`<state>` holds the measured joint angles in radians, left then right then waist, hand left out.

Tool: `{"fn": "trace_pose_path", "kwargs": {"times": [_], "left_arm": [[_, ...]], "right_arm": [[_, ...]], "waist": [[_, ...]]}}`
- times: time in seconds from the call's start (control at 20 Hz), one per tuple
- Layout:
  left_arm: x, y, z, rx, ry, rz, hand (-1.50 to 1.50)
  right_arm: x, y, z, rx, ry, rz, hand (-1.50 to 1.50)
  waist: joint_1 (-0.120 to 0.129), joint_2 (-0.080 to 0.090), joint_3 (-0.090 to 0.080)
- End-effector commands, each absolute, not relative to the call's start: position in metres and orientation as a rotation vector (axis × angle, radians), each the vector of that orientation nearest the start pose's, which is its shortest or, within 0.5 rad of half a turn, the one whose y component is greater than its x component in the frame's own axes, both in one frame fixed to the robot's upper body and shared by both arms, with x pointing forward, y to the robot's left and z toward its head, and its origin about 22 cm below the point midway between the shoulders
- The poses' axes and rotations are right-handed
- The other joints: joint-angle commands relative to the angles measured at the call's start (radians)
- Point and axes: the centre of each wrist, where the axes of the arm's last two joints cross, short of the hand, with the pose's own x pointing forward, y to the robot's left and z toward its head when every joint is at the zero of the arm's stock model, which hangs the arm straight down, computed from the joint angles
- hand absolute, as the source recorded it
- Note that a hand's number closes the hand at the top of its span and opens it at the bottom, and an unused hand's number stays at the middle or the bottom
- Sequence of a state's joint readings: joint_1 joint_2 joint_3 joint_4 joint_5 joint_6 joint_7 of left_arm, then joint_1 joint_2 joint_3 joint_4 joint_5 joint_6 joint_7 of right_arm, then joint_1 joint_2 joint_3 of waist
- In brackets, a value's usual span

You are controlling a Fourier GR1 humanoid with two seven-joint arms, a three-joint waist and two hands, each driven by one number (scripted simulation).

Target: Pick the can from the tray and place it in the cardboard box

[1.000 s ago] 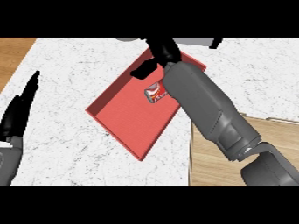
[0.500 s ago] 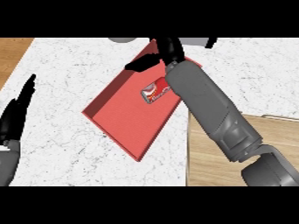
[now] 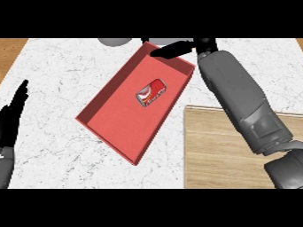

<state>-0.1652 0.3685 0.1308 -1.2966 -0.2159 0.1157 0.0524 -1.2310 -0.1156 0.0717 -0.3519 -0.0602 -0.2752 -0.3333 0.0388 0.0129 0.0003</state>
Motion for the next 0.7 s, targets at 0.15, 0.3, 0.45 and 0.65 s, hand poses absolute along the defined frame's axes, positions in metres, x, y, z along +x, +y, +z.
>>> {"fn": "trace_pose_path", "kwargs": {"times": [0.15,0.3,0.45,0.65], "left_arm": [[0.281,0.353,0.019,0.639,-1.391,-0.222,0.00],[0.269,0.370,0.015,0.645,-1.378,-0.229,0.00],[0.270,0.355,0.029,0.637,-1.377,-0.229,0.00],[0.261,0.355,0.015,0.625,-1.389,-0.223,0.00]], "right_arm": [[0.463,-0.227,0.107,-0.222,-1.849,0.296,-1.50],[0.464,-0.252,0.124,-0.245,-1.858,0.303,-1.50],[0.456,-0.289,0.114,-0.230,-1.845,0.336,-1.50],[0.443,-0.329,0.105,-0.243,-1.802,0.442,-1.50]], "waist": [[-0.016,0.000,0.000],[-0.021,-0.006,0.000],[-0.009,-0.004,0.001],[-0.007,-0.001,0.001]]}}
